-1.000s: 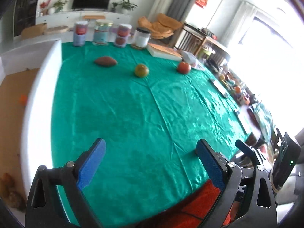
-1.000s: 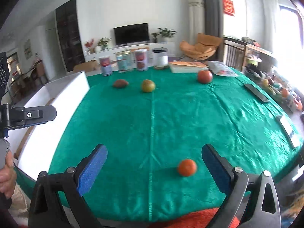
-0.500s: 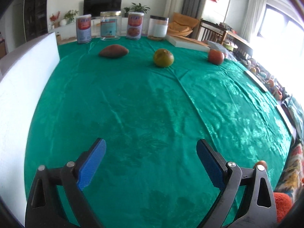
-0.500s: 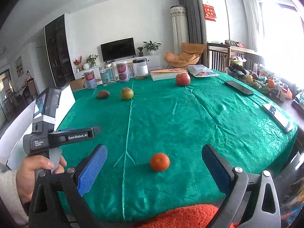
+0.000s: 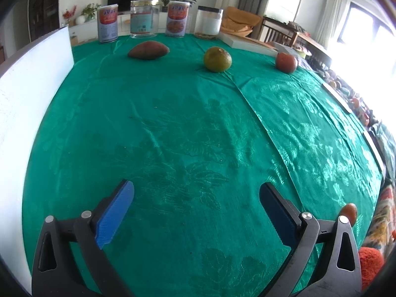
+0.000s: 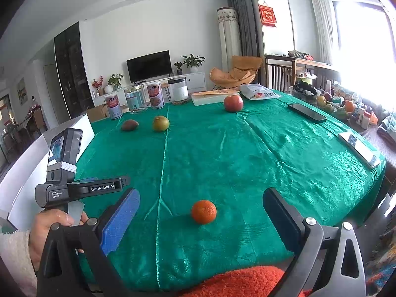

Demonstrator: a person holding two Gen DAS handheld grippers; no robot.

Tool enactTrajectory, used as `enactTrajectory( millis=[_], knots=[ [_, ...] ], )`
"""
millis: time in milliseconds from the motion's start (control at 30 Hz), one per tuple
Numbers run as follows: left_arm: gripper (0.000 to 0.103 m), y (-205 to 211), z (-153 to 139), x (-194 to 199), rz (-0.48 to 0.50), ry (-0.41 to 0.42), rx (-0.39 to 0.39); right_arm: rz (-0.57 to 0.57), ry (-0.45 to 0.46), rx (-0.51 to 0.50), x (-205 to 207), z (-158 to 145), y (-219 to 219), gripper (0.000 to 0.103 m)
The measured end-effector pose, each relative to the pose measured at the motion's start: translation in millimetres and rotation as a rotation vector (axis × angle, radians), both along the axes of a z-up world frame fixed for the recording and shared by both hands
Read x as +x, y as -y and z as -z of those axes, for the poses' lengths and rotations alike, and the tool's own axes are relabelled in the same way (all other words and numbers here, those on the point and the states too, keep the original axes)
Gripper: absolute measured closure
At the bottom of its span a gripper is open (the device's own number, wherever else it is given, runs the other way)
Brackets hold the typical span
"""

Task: Organize fruits
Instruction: 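Move both open tools back over the green table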

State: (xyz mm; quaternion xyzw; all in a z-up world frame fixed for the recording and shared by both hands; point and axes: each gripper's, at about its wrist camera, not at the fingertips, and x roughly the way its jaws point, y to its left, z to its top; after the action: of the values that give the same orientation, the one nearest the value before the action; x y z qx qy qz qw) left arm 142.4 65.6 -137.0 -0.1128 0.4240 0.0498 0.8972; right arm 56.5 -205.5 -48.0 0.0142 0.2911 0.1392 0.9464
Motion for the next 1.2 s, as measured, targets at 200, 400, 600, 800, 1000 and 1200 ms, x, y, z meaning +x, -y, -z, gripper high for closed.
enactTrajectory(
  millis=[200,400,600,800,1000,1200],
  knots=[
    [0.001,3.5,1.2,2.3,0.002,-0.017,0.032,-0.001,0.001,0.010,-1.0,0.2,2.8,0.004],
    [0.001,5.7,2.2,3.6,0.003,-0.029,0.056,-0.002,0.007,0.013,-2.5,0.0,4.4,0.004],
    [0.001,6.9,2.7,4.4,0.003,-0.035,0.068,-0.002,0.007,0.012,-2.7,0.5,4.3,0.004],
    [0.001,7.3,2.8,4.7,0.004,-0.038,0.072,-0.002,0.007,0.012,-2.8,0.4,4.3,0.003],
    [0.001,7.3,2.7,4.7,0.004,-0.038,0.073,-0.002,0.007,0.013,-2.9,0.3,4.3,0.003],
    [0.001,7.3,2.7,4.8,0.003,-0.039,0.074,-0.003,0.006,0.014,-2.8,0.5,4.6,0.003]
  ],
)
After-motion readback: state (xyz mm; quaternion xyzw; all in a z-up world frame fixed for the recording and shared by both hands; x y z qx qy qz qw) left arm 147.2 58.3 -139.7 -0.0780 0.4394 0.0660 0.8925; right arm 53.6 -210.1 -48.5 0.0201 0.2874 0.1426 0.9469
